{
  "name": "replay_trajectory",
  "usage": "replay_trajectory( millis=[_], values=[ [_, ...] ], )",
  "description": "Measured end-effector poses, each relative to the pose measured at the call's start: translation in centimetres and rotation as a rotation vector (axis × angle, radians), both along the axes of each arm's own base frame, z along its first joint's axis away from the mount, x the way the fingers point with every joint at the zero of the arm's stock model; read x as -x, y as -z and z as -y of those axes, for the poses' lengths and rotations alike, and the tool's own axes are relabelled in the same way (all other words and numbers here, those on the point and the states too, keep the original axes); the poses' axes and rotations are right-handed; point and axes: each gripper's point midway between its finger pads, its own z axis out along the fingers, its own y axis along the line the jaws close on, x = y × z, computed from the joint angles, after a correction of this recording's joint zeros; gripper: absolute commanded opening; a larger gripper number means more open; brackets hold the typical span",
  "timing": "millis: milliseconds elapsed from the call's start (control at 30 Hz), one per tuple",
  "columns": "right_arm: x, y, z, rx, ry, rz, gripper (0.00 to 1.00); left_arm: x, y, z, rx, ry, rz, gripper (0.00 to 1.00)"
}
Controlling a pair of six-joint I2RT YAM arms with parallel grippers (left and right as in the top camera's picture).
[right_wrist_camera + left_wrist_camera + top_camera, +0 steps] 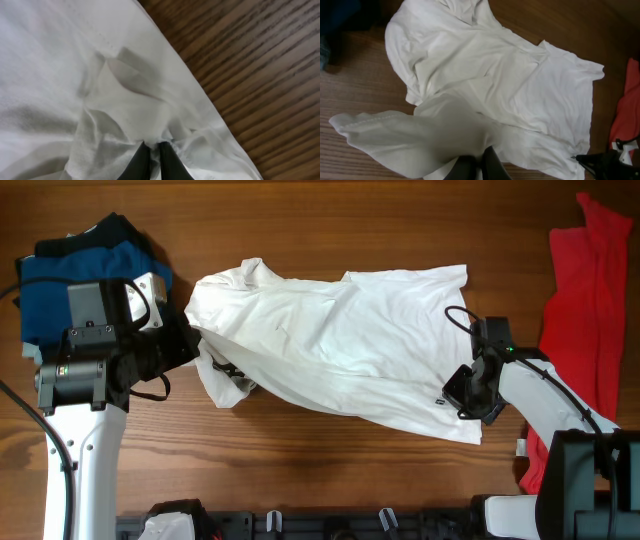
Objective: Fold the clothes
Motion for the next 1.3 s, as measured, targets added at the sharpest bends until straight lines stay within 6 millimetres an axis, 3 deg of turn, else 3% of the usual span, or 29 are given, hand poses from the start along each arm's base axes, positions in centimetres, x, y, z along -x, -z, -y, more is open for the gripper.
replay_trajectory(
  millis=[133, 467, 933, 1300],
  values=[
    [0.9, -0.3, 0.0, -0.001, 0.000, -0.034, 0.04, 0.0, 0.0, 0.0, 0.000, 0.000, 0.000, 0.04],
    [-0.7, -3.8, 0.0, 0.001, 0.000, 0.088, 0.04, 0.0, 0.0, 0.0, 0.000, 0.000, 0.000, 0.04],
    [1.0, -3.9, 0.1, 0.004, 0.000, 0.026, 0.06, 0.0, 0.0, 0.0, 0.000, 0.000, 0.000, 0.04],
    [1.1, -3.9, 0.1, 0.004, 0.000, 0.024, 0.06, 0.0, 0.0, 0.0, 0.000, 0.000, 0.000, 0.04]
  ],
)
